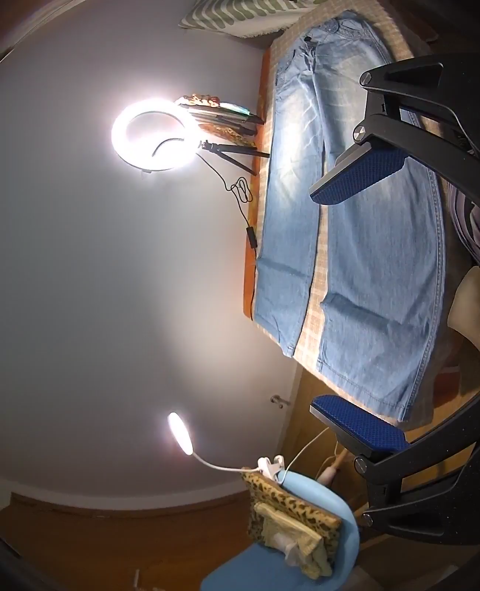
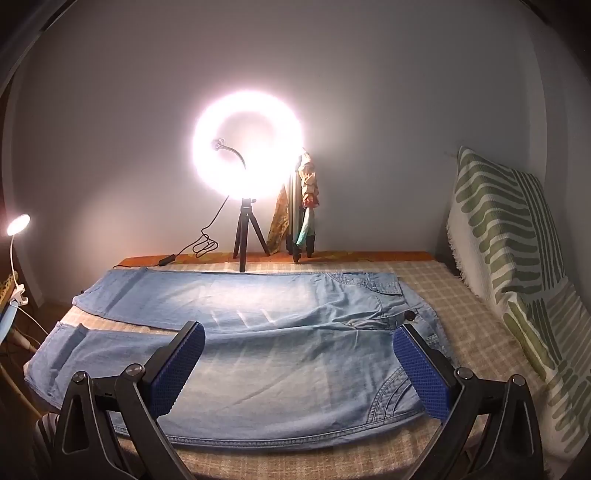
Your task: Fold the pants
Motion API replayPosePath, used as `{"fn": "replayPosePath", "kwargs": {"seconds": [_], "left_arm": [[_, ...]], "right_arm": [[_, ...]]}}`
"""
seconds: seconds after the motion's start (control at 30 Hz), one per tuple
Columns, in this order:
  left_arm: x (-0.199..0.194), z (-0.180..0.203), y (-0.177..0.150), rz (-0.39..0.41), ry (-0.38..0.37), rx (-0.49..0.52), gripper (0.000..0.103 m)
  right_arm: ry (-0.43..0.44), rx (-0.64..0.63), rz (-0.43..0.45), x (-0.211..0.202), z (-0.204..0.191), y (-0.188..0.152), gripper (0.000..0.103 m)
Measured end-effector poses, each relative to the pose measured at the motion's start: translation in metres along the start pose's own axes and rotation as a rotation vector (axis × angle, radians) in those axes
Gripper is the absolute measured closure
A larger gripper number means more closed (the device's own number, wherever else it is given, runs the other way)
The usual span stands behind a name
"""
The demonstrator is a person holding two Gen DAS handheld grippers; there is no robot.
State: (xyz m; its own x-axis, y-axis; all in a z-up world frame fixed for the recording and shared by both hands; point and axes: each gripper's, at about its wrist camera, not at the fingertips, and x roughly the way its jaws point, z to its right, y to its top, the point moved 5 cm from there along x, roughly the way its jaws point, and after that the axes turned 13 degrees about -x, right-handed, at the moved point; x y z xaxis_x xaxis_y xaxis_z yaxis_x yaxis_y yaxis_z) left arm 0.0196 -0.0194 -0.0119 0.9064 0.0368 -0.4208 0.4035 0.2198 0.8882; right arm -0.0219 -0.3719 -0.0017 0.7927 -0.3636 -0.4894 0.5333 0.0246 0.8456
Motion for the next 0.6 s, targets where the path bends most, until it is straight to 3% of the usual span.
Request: {"fn": "replayPosePath", "kwargs": {"seconds": [0.6], "left_arm": [[0.0062,0.0042,-0.0067,-0.027,-0.029,0.003,0.000]], "right_arm": [[0.009,0.005,-0.009,0.0031,0.0034,-0.0067,0.000]]}}
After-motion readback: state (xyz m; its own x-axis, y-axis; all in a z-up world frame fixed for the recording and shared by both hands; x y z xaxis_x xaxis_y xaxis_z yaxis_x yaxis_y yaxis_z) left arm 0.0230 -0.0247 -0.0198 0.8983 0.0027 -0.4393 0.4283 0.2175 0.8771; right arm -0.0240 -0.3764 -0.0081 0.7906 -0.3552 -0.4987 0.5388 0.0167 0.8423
